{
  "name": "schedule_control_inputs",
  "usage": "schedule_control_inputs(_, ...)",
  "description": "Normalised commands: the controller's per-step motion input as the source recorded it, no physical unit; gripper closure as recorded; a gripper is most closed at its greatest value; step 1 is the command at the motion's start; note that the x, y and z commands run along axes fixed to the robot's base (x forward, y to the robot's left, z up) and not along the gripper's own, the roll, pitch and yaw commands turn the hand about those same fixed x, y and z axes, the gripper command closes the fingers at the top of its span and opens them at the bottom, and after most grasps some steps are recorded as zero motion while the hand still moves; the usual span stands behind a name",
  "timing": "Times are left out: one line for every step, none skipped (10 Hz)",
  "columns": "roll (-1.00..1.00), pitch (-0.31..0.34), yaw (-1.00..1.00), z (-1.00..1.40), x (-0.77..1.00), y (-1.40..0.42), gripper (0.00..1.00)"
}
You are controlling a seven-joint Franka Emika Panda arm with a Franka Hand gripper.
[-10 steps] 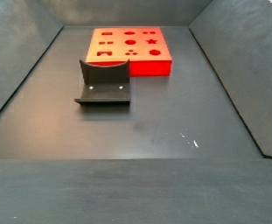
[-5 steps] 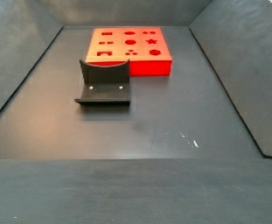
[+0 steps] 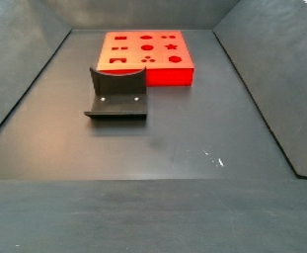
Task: Insert the double-square object.
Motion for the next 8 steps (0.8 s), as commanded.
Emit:
schedule_control_inputs(0.03, -0.149, -0.53, -0.25, 0.56, -0.03, 1.0)
schedule_control_inputs(0.04, -0.139, -0.57, -0.28, 0.53, -0.03, 1.0)
schedule_control_inputs(0.03, -0.114, -0.65, -0.24, 0.46, 0.0, 1.0)
schedule_control_inputs(0.05, -0.079, -0.67, -0.21, 0.46, 0.0, 1.0)
schedule_control_inputs(0.08, -0.044, -0.65, -0.09, 0.49, 0.0, 1.0)
schedule_control_inputs(0.1, -0.001, -0.61, -0.08, 0.52, 0.0, 1.0)
schedule_control_inputs(0.12, 0.0, -0.56, -0.07, 0.52, 0.0, 1.0)
schedule_control_inputs(0.14, 0.0, -0.57, -0.12, 0.5, 0.0, 1.0)
